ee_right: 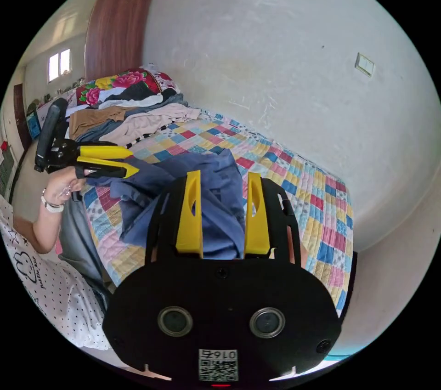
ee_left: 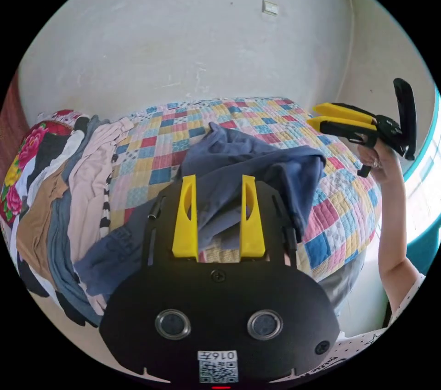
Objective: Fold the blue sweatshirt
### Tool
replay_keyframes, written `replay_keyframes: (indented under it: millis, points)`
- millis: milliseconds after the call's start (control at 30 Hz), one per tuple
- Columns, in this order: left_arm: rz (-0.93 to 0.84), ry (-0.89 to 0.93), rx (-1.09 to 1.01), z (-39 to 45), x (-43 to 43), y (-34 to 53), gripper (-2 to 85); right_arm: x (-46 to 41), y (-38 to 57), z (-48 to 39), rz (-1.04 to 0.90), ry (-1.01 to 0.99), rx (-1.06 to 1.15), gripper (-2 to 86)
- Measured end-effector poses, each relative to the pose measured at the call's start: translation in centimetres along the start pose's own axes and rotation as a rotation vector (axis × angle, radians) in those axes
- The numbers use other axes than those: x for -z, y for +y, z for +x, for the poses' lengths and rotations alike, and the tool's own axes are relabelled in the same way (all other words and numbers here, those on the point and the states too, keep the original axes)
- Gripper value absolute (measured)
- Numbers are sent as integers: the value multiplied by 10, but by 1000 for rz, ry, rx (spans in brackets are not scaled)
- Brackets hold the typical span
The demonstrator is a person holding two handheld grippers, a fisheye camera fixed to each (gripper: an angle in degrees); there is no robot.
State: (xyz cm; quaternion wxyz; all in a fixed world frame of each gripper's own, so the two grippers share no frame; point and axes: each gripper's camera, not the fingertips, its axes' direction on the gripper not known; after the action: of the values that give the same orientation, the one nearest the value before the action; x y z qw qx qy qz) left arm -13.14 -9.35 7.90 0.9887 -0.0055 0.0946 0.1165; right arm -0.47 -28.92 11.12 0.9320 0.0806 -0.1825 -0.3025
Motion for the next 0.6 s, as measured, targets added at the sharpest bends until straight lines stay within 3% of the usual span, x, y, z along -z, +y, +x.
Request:
replay_keyframes:
  millis: [200, 367, 533, 600]
  points:
    - [-132, -18, 76, -39, -42, -1, 157, -116, -86, -9, -195, -122, 86, 174]
    - [-166, 73, 39, -38, -68, 1, 114, -206, -126, -28, -368, -169, 135, 169]
    - [-164, 80, -24, -25, -71, -3, 7, -263, -142, -49, -496, -227, 218, 112]
    - [-162, 67, -39, -24, -67, -6, -3, -270, -146, -57, -511, -233, 280, 26]
